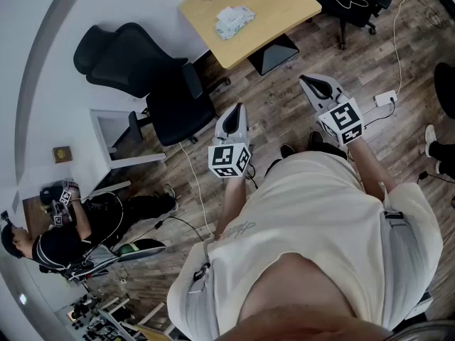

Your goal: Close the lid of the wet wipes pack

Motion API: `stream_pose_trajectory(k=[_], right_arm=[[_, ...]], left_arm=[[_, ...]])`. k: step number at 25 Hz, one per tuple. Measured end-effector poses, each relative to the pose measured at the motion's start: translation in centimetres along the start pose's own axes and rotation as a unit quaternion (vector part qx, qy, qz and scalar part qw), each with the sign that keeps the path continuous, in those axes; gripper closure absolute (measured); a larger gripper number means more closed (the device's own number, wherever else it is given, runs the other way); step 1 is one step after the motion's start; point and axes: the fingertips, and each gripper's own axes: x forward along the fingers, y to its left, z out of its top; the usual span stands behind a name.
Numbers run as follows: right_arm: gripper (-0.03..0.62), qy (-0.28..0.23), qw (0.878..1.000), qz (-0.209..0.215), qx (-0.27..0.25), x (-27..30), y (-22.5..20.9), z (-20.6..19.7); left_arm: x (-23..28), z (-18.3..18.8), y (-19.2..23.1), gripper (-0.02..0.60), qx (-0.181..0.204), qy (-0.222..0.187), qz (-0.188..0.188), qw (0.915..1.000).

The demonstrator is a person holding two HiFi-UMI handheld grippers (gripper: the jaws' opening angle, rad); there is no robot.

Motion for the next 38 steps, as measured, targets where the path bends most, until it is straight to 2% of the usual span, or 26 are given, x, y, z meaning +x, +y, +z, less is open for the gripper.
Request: stream_pose_trajectory(k=[9, 12, 16, 18, 24, 27, 31, 35, 38], right_arm=[[0.592, -0.027, 0.997, -0.062, 0.024, -0.6, 2.6, 0.7], [0.592, -0.036, 0.995, -0.086, 0.046, -0.6, 3.2, 0.9], [0.592, -0.014, 0.994, -0.090, 0.053, -1.7, 4.4, 0.1], [0.592, 0.007, 0.994, -0.091, 0.052, -1.9, 4.8, -1.0], [0.592, 0.074, 0.991, -0.093, 0.055, -1.8, 3.5, -3.1], [0.592, 0.067, 0.991, -0.087, 0.072, 0.4, 3.3, -2.8], [0.592, 0.056, 0.993, -0.072, 0.074, 3.2, 2.7, -1.3], [0.592, 0.041, 0.997, -0.047, 0.051, 6.2, 3.0, -0.1], [0.592, 0.050, 0.998, -0.038, 0.031, 7.2, 2.7, -1.2]], left_arm=[[-2.7, 0.6, 2.4, 0.565, 0.007, -0.036, -0.026, 0.9990], [-3.8, -0.5, 3.2, 0.566, 0.002, -0.031, -0.028, 0.9991], [-4.6, -2.1, 1.3, 0.565, -0.006, -0.019, -0.076, 0.9969], [-4.5, -2.8, 0.9, 0.565, -0.008, -0.023, -0.088, 0.9958], [-2.8, -5.3, 1.0, 0.565, -0.064, -0.023, -0.070, 0.9952], [-2.6, -7.3, 2.1, 0.565, -0.081, -0.002, -0.065, 0.9945], [-3.5, -9.6, 3.5, 0.565, -0.108, 0.020, -0.032, 0.9934], [-2.5, -9.8, 5.2, 0.565, -0.105, 0.030, -0.023, 0.9938], [-1.3, -9.0, 5.7, 0.565, -0.089, 0.038, -0.026, 0.9949]])
